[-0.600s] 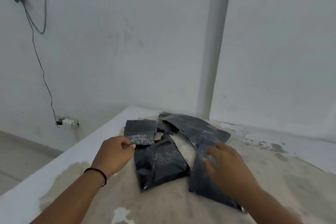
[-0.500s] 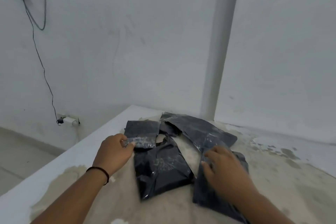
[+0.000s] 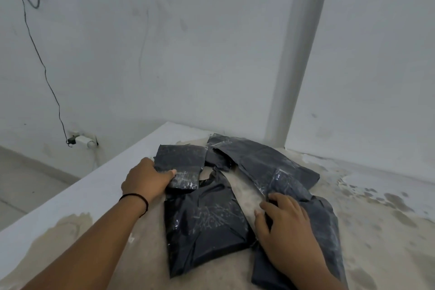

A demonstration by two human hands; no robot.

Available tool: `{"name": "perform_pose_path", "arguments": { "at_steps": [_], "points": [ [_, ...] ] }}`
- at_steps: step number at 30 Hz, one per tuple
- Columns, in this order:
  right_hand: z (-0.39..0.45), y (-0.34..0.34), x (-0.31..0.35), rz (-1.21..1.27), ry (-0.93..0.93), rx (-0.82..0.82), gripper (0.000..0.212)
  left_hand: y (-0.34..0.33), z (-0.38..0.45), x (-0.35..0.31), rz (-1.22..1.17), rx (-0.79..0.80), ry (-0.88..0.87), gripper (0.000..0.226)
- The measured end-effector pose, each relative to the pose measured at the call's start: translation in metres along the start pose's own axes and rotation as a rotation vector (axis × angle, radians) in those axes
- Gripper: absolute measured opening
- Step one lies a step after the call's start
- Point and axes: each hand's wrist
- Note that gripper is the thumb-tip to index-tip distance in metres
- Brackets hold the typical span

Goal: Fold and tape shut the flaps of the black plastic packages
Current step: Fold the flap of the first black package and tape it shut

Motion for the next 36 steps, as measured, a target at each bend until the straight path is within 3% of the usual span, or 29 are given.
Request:
{"name": "perform_pose_path", "arguments": {
  "at_steps": [3,7,13,15,18,21,23,25,28,36],
  "points": [
    [0.0,-0.002,-0.001,0.015,0.006,0.003,0.038,0.004,0.003,-0.004,-0.241,0.059,0.054,0.032],
    [0.001,-0.003,-0.003,0.038,-0.013,-0.003,0.038,0.012,0.009,-0.005,-0.564,0.257,0.131,0.02],
    [0.006,0.018,-0.007,0.311,-0.036,0.079,0.027,0.039,-0.018,-0.027,-0.779,0.125,-0.039,0.04],
    [0.006,0.035,-0.01,0.414,-0.056,0.095,0.029,0.047,-0.045,-0.045,-0.847,0.16,-0.114,0.035],
    [-0.001,0.069,-0.016,0.619,-0.163,0.042,0.032,0.047,-0.094,-0.074,-0.964,0.336,-0.175,0.029],
    [-0.012,0.106,-0.025,0.925,-0.236,0.008,0.034,0.027,-0.146,-0.103,-1.035,0.571,-0.216,0.036],
    [-0.021,0.121,-0.035,1.138,-0.261,0.038,0.046,0.006,-0.175,-0.119,-1.086,0.717,-0.195,0.034],
    [-0.03,0.13,-0.047,1.288,-0.291,0.012,0.041,-0.016,-0.196,-0.131,-1.117,0.834,-0.158,0.029],
    [-0.045,0.136,-0.066,1.31,-0.383,-0.057,0.023,-0.044,-0.213,-0.141,-1.086,0.895,-0.112,0.026],
    [-0.063,0.117,-0.101,1.314,-0.497,-0.084,0.016,-0.087,-0.211,-0.135,-1.023,0.968,0.004,0.034]
  ]
}}
Point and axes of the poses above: each hand's wrist, its own z-axis towards the middle knuckle, its own y-axis out of the back of the hand, x = y × z, and after that the axes turned 7 degrees about y, right-handed
